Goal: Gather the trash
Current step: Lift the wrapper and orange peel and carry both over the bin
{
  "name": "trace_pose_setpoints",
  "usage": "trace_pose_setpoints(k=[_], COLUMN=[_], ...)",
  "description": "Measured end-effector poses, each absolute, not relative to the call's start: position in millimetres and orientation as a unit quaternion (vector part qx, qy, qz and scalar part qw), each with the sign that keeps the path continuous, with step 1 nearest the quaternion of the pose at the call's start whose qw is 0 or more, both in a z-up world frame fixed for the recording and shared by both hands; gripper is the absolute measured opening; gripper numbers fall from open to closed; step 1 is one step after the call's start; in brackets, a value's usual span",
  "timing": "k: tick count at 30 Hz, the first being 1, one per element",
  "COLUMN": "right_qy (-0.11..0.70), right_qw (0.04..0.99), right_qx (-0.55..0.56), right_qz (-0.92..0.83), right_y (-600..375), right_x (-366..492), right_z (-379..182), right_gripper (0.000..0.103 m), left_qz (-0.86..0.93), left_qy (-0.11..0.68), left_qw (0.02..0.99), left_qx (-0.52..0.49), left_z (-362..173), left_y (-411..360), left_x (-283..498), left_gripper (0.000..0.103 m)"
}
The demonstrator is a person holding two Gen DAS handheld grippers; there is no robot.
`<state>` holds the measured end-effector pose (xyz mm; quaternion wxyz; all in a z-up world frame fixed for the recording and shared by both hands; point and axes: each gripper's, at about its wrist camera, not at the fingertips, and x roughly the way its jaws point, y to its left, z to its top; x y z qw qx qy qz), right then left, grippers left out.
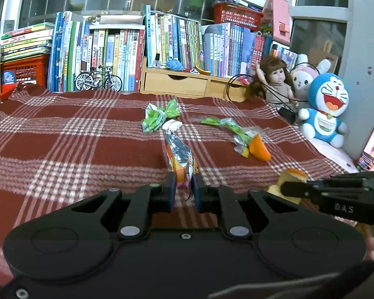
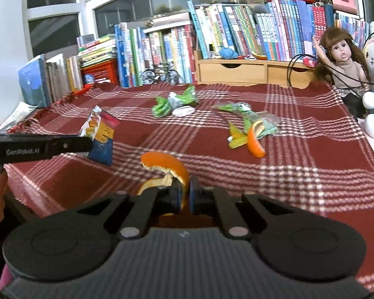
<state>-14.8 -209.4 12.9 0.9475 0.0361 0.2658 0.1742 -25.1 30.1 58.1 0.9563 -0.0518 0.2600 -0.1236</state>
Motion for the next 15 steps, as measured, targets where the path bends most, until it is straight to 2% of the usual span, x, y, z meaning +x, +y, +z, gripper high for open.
trace_pose_setpoints(k=[15], right_qy=[0.292], right_qw=[0.929], right_qx=[0.033], right_qz=[0.226], right_y=[-181], right_x=[-89], right_z=[-9], right_gripper=[0.009], left_qz=[-0.167], left_qy=[0.297], left_qw=[0.938], left_qx=[-0.062], left_z=[30], left_y=[36], left_x=[-144], left_gripper=[0.014])
